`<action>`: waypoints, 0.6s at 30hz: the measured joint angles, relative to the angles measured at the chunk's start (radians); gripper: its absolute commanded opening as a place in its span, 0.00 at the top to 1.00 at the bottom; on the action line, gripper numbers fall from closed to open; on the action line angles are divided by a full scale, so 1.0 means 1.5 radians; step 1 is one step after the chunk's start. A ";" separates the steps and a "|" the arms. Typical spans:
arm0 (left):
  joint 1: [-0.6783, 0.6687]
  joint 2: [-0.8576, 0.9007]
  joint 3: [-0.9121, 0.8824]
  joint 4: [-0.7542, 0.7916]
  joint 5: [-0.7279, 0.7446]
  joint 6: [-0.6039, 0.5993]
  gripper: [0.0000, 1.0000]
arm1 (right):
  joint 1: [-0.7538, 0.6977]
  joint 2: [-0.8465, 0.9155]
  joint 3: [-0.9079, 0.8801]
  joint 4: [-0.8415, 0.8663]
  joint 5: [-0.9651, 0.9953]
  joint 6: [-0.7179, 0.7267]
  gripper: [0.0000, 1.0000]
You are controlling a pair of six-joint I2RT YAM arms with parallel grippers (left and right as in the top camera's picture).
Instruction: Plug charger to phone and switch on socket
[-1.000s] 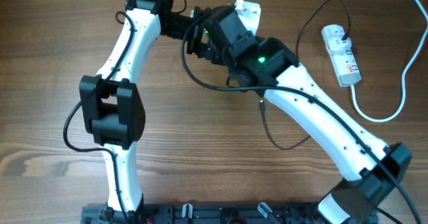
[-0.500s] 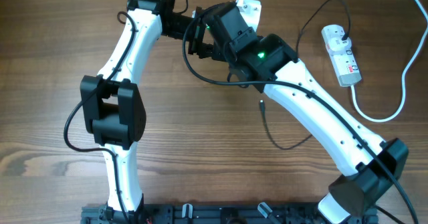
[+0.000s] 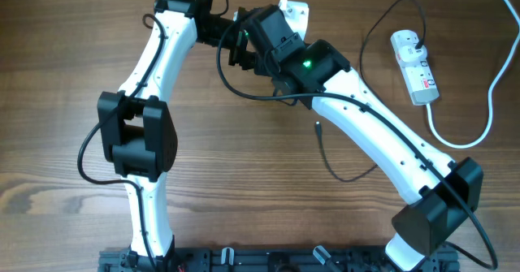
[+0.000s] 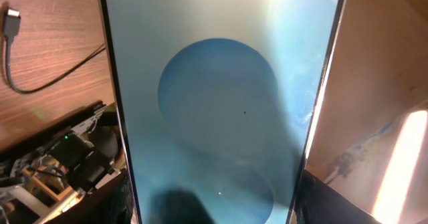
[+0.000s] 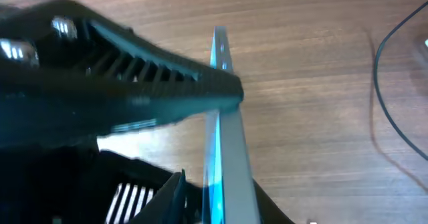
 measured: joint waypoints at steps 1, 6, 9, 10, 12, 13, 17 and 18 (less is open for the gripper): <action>0.000 0.000 0.000 0.002 0.000 0.000 0.34 | 0.000 0.000 0.000 -0.002 -0.005 0.000 0.74; 0.000 0.000 0.000 0.005 -0.002 0.000 0.34 | 0.000 0.000 0.000 -0.007 -0.009 -0.003 0.74; 0.000 0.000 0.000 0.005 -0.002 0.000 0.34 | 0.000 0.000 0.003 -0.002 0.002 -0.009 0.73; 0.000 0.000 0.000 0.005 -0.002 0.000 0.34 | 0.000 0.000 0.005 -0.002 0.003 -0.010 0.73; 0.000 0.000 0.000 0.005 -0.004 0.000 0.34 | 0.000 0.000 0.017 -0.008 0.005 -0.012 0.73; 0.000 0.000 0.000 0.005 -0.005 0.000 0.34 | 0.000 0.000 0.024 -0.013 0.006 -0.013 0.73; 0.000 0.000 0.000 0.005 -0.007 0.000 0.34 | 0.000 -0.002 0.029 -0.022 0.000 -0.015 0.74; 0.000 0.000 0.000 0.005 -0.007 0.000 0.34 | 0.000 -0.002 0.029 -0.022 0.000 -0.015 0.76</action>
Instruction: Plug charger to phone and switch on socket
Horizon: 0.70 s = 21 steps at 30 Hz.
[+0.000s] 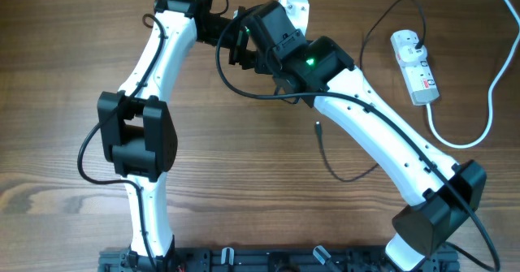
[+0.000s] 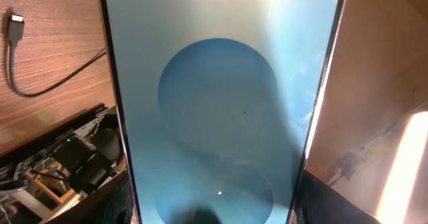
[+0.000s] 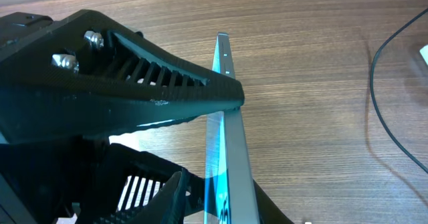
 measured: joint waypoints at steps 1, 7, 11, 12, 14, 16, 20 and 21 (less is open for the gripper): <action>0.000 0.000 0.000 0.000 0.000 0.000 0.34 | 0.000 0.000 0.000 -0.002 0.000 0.000 0.79; 0.000 0.000 0.000 0.000 0.000 0.000 0.34 | -0.001 0.000 0.000 -0.002 -0.002 -0.003 0.85; 0.000 0.000 0.000 0.000 0.000 0.000 0.34 | -0.001 0.000 0.000 -0.003 -0.002 -0.002 0.95; 0.000 0.000 0.000 0.000 0.000 0.000 0.34 | -0.001 0.000 0.000 -0.003 -0.001 0.005 0.96; 0.002 0.000 0.000 0.001 0.000 0.000 0.34 | -0.003 -0.001 0.000 -0.006 -0.002 0.005 0.96; 0.002 0.000 0.000 0.000 0.000 0.000 0.31 | -0.003 -0.001 0.000 -0.006 -0.002 0.005 0.96; 0.002 0.000 0.000 0.003 0.000 0.000 0.24 | -0.003 -0.001 0.000 -0.006 -0.002 0.012 0.96; 0.002 0.000 0.000 0.005 0.001 0.000 0.14 | -0.003 -0.001 0.000 -0.005 -0.001 0.016 0.96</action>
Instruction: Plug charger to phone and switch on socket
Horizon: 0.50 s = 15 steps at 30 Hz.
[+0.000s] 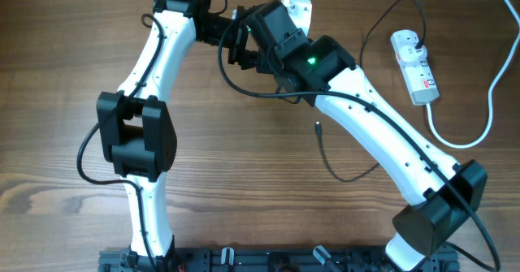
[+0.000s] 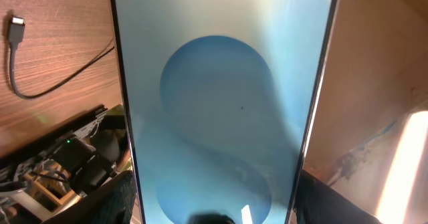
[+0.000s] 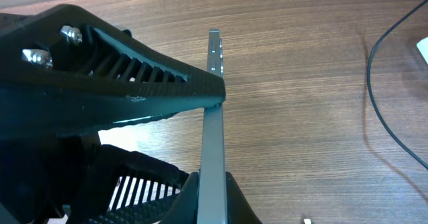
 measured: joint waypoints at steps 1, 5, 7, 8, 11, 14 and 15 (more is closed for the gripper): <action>0.000 0.000 0.000 0.007 0.000 0.001 0.08 | 0.000 0.000 0.000 0.003 0.003 0.009 0.96; 0.000 -0.003 0.000 0.032 -0.035 0.005 0.00 | 0.002 0.000 0.000 0.014 0.032 0.066 0.96; 0.000 -0.005 0.000 0.032 -0.074 0.005 0.00 | -0.002 -0.003 0.000 0.014 0.043 0.098 0.96; 0.000 -0.005 0.000 0.032 -0.107 0.005 0.00 | -0.007 -0.007 0.000 0.014 0.045 0.121 0.96; 0.000 -0.005 0.000 0.032 -0.212 0.005 0.00 | -0.031 -0.021 0.000 0.014 0.043 0.174 0.96; 0.000 -0.005 0.000 0.032 -0.261 0.005 0.00 | -0.052 -0.023 0.000 0.014 0.028 0.272 0.96; 0.001 -0.005 0.000 0.032 -0.268 0.005 0.00 | -0.053 -0.023 0.000 0.014 0.023 0.303 0.96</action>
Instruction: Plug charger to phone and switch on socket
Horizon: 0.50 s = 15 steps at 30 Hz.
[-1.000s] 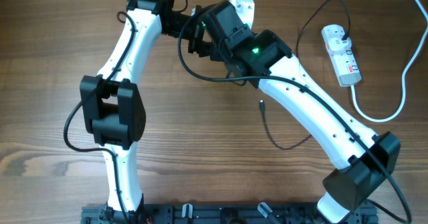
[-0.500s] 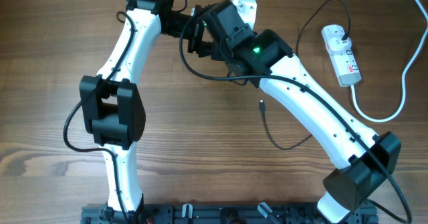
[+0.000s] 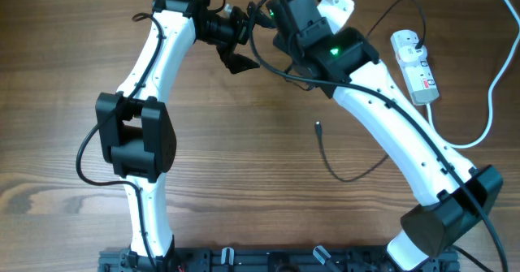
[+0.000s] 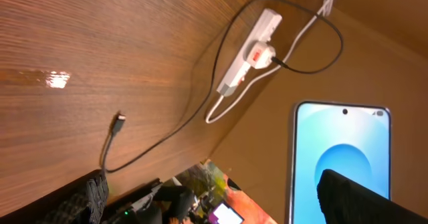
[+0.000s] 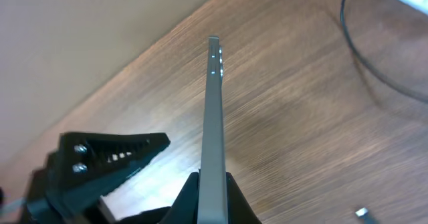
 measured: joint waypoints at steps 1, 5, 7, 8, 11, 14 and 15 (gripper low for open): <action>0.000 0.000 0.000 0.001 -0.005 0.000 0.00 | 0.000 0.000 0.000 0.000 -0.009 0.039 0.96; 0.000 0.000 0.000 0.015 0.006 0.000 0.00 | 0.001 0.000 0.000 0.000 -0.059 0.167 0.96; 0.000 0.000 0.000 0.015 0.037 -0.006 0.05 | 0.001 0.000 0.000 0.007 -0.088 0.243 0.96; 0.000 0.000 0.000 0.015 0.052 -0.011 0.10 | 0.001 0.000 0.000 0.007 -0.095 0.272 0.96; 0.000 0.000 0.000 0.014 0.092 -0.048 0.24 | 0.001 0.000 0.000 -0.003 -0.107 0.355 0.96; 0.000 0.000 0.000 0.016 0.117 -0.106 0.34 | 0.001 0.000 0.000 -0.032 -0.109 0.473 0.95; 0.000 0.000 0.000 0.015 0.121 -0.120 0.35 | 0.001 0.000 0.000 -0.033 -0.111 0.486 0.95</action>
